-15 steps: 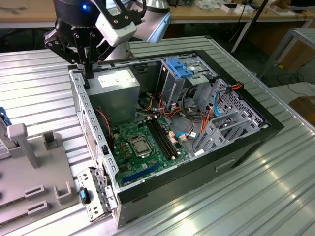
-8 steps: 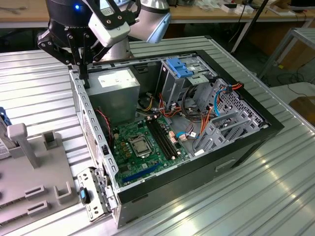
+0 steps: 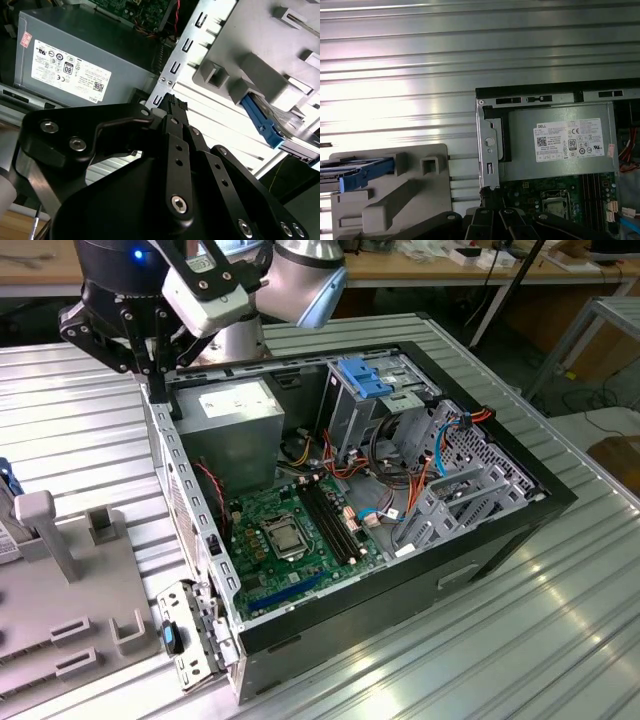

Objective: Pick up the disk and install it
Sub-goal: 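Reach for the disk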

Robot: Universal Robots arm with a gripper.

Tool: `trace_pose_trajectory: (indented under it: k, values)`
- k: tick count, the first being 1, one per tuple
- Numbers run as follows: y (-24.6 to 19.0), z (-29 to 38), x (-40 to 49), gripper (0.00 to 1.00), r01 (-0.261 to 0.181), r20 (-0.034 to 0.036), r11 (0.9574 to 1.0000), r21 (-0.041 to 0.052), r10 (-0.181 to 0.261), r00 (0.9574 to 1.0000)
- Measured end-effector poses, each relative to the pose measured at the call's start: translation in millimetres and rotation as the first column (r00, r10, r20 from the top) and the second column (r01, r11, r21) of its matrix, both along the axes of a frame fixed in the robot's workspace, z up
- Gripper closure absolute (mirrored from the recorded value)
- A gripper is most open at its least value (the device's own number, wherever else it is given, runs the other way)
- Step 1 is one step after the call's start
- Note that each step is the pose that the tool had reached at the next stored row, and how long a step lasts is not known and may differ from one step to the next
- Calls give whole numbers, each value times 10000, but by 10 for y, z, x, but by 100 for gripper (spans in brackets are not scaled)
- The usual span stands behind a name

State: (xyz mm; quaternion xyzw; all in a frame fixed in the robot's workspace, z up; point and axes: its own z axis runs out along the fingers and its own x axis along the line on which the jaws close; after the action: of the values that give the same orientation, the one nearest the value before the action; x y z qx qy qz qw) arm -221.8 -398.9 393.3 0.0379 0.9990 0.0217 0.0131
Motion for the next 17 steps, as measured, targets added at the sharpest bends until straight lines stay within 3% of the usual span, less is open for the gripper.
trace_pose_trajectory:
  k: [11,17]
  values:
    - [0,0,-152,89,-1,0,10000,0,1,10000]
    - [0,0,-294,89,0,0,10000,0,0,10000]
